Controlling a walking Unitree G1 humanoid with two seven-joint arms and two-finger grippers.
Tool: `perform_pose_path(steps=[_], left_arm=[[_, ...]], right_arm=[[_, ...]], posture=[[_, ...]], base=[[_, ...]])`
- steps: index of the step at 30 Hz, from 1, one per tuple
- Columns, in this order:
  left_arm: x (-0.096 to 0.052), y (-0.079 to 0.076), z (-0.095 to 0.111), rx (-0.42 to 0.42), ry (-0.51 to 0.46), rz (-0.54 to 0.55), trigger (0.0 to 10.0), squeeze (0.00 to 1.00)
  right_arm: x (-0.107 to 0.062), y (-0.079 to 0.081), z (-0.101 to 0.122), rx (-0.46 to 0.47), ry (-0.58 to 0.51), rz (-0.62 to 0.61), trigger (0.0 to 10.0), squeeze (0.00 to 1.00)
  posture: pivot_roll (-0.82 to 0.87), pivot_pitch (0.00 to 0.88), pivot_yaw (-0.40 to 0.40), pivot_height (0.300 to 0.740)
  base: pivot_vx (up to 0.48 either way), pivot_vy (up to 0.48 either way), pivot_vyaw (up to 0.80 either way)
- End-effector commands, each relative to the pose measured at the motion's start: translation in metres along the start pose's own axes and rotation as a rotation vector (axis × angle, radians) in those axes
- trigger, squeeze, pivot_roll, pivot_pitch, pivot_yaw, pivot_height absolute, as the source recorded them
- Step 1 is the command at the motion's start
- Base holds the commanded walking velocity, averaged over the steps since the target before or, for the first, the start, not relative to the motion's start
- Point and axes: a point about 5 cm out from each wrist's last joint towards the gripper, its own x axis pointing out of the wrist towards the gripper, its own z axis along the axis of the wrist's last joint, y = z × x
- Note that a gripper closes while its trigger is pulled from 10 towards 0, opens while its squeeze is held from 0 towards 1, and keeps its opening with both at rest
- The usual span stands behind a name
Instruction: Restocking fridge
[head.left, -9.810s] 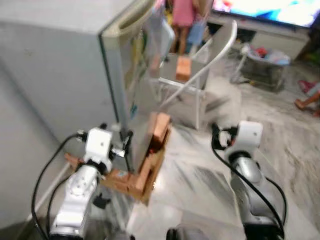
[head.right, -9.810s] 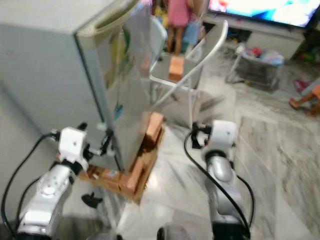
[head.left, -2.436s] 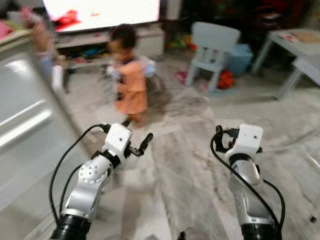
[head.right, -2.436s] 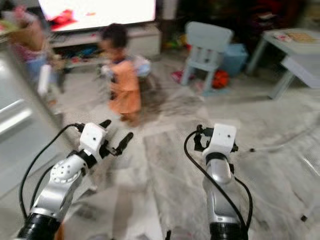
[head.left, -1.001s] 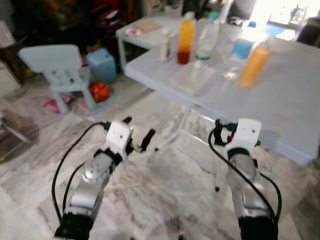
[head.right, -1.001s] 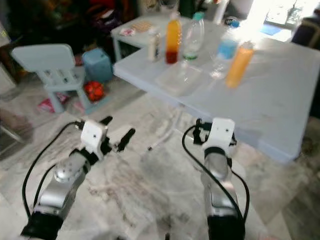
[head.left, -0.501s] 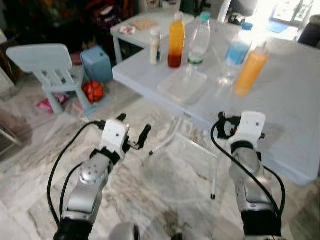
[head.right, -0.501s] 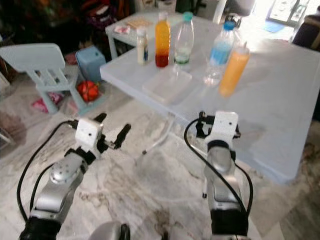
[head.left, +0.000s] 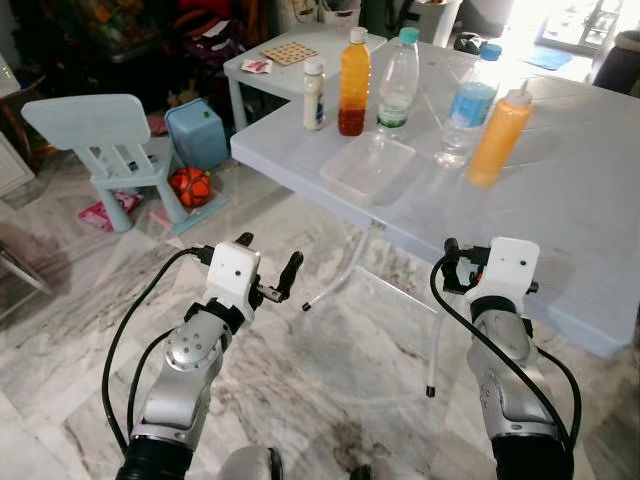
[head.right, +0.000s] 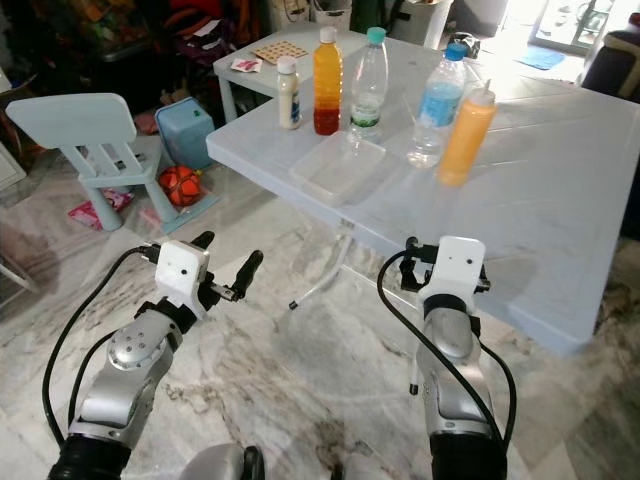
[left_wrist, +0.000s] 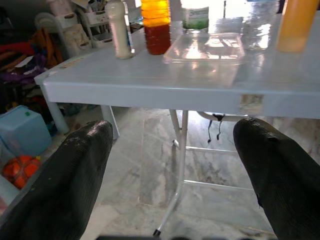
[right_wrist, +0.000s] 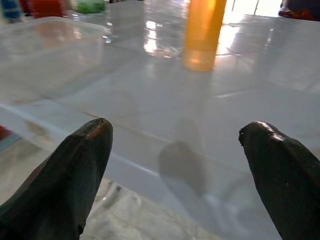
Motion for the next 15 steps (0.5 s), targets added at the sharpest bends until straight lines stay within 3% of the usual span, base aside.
perform_pose_path(steps=[1,9,15], left_arm=[[0.000,0.002,0.001,0.013,0.000,-0.001,10.0,0.00],[0.000,-0.002,-0.001,-0.009,0.015,-0.039,10.0,0.00],[0.003,-0.002,0.001,-0.004,-0.003,-0.035,10.0,0.00]], right_arm=[[0.001,0.006,0.007,0.016,-0.019,0.019,10.0,0.00],[0.000,0.007,0.003,0.038,0.005,0.011,10.0,0.00],[-0.005,0.006,-0.004,0.057,0.034,0.006,10.0,0.00]], posture=[[0.00,0.057,0.006,0.740],[0.00,0.053,0.011,0.740],[-0.01,0.052,0.013,0.740]], base=[[0.292,0.382,0.00],[0.325,0.352,0.00],[0.338,0.341,-0.75]])
